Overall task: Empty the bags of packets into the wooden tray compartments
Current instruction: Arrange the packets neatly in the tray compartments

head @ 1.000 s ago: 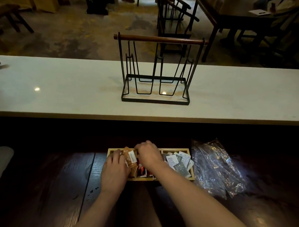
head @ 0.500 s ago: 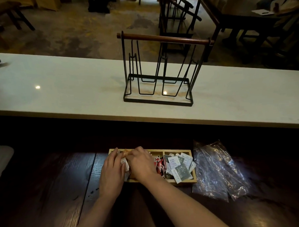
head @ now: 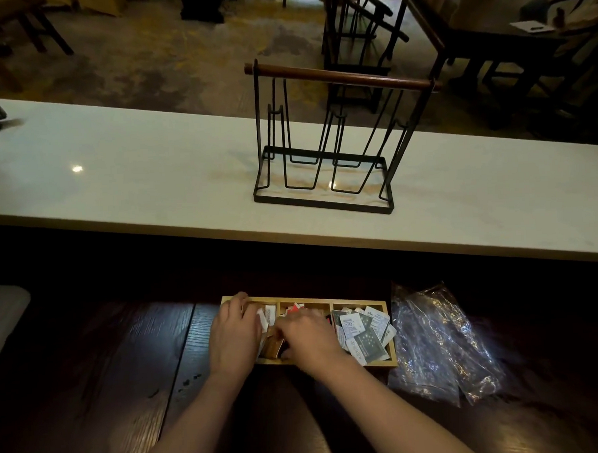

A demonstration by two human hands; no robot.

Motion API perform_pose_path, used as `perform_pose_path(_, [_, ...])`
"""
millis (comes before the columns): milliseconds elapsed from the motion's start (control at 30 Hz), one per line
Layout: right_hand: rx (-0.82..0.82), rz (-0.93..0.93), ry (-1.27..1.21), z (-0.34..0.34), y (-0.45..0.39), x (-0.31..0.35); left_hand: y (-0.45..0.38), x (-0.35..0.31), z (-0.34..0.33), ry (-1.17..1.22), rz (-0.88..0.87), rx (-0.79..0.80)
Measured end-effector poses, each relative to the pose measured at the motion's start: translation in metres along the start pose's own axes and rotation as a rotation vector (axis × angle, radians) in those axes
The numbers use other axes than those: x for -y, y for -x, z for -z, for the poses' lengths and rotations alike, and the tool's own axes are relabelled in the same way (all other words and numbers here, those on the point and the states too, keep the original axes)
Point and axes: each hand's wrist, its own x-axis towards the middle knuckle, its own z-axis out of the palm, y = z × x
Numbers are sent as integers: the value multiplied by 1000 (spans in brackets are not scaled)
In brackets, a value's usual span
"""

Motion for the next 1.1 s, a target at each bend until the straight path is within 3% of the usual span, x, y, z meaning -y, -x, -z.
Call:
perform_pose_path(200, [-198, -1, 36, -18, -9, 20, -12, -6, 1, -127, -22, 84])
perform_pose_path(367, [-243, 35, 32, -25, -10, 15, -15, -2, 1, -106, -74, 31])
perform_pose_path(467, [-264, 7, -118, -18, -3, 4, -17, 4, 4, 45, -77, 17])
perform_pose_path(600, [-451, -204, -273, -7, 20, -32, -11, 22, 22, 503, -35, -4])
perform_pose_path(667, [-394, -287, -268, -11, 42, -57, 1, 38, 26, 586, -40, 29])
perform_pose_path(833, [-138, -265, -62, -35, 80, -86, 29, 59, 6, 169, -333, 219])
perform_pose_path(933, [-140, -244, -21, -44, 77, -87, 28, 48, -4, -10, -365, 209])
perform_pose_path(1100, [-215, -283, -2, -50, 59, -91, 14, 33, -6, -79, -313, 174])
